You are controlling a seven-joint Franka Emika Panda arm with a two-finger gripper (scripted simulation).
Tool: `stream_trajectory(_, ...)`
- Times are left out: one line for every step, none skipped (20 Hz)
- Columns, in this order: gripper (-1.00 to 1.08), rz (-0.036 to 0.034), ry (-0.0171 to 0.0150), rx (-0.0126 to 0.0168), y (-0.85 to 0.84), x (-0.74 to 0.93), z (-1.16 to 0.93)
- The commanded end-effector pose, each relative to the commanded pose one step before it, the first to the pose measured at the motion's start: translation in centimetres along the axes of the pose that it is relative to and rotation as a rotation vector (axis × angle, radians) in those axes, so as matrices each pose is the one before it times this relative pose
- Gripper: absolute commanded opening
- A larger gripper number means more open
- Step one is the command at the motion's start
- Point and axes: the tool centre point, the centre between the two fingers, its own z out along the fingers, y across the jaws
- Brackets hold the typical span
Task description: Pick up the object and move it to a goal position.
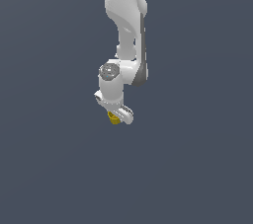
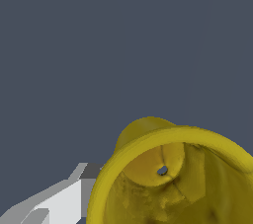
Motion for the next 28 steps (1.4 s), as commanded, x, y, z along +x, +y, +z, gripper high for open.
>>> stream_trajectory(-1.00,0.00089,-0.00028,-0.00082,0.071,0.029,0.090)
stream_trajectory(-1.00,0.00000,0.00000,0.00000,0.000,0.000,0.000)
stream_trajectory(-1.00,0.00000,0.00000,0.00000,0.000,0.000,0.000)
stream_trajectory(-1.00,0.00000,0.00000,0.00000,0.000,0.000,0.000)
stream_trajectory(-1.00,0.00000,0.00000,0.00000,0.000,0.000,0.000)
stream_trajectory(-1.00,-0.00087,0.00035,0.00089,-0.077,-0.026,-0.082)
stream_trajectory(-1.00,0.00000,0.00000,0.00000,0.001,0.007,-0.032)
stream_trajectory(-1.00,0.00000,0.00000,0.00000,0.002,0.020,-0.097)
stream_trajectory(-1.00,0.00000,0.00000,0.00000,0.003,0.033,-0.161)
stream_trajectory(-1.00,0.00000,0.00000,0.00000,0.005,0.046,-0.225)
stream_trajectory(-1.00,0.00000,0.00000,0.00000,0.006,0.059,-0.289)
stream_trajectory(-1.00,0.00000,0.00000,0.00000,0.007,0.072,-0.351)
stream_trajectory(-1.00,0.00000,0.00000,0.00000,0.008,0.085,-0.413)
stream_trajectory(-1.00,0.00000,0.00000,0.00000,0.010,0.098,-0.473)
stream_trajectory(-1.00,0.00000,0.00000,0.00000,0.011,0.110,-0.532)
stream_trajectory(-1.00,0.00000,0.00000,0.00000,0.012,0.123,-0.591)
stream_trajectory(-1.00,0.00047,-0.00004,-0.00014,0.036,0.150,-0.641)
stream_trajectory(-1.00,0.00000,0.00000,0.00000,0.014,0.147,-0.703)
stream_trajectory(-1.00,0.00000,0.00000,0.00000,0.016,0.159,-0.758)
stream_trajectory(-1.00,0.00000,0.00000,0.00000,0.017,0.171,-0.811)
stream_trajectory(-1.00,0.00000,0.00000,0.00000,0.018,0.182,-0.864)
stream_trajectory(-1.00,0.00057,0.00007,-0.00038,0.043,0.211,-0.906)
stream_trajectory(-1.00,0.00000,0.00000,0.00000,0.020,0.206,-0.965)
stream_trajectory(-1.00,0.00000,0.00000,0.00000,0.020,0.217,-1.014)
stream_trajectory(-1.00,0.00000,0.00000,0.00000,0.021,0.227,-1.056)
stream_trajectory(-1.00,0.00000,0.00000,0.00000,0.021,0.235,-1.088)
stream_trajectory(-1.00,0.00047,0.00016,-0.00048,0.037,0.253,-1.098)
stream_trajectory(-1.00,0.00000,0.00000,0.00000,0.020,0.240,-1.097)
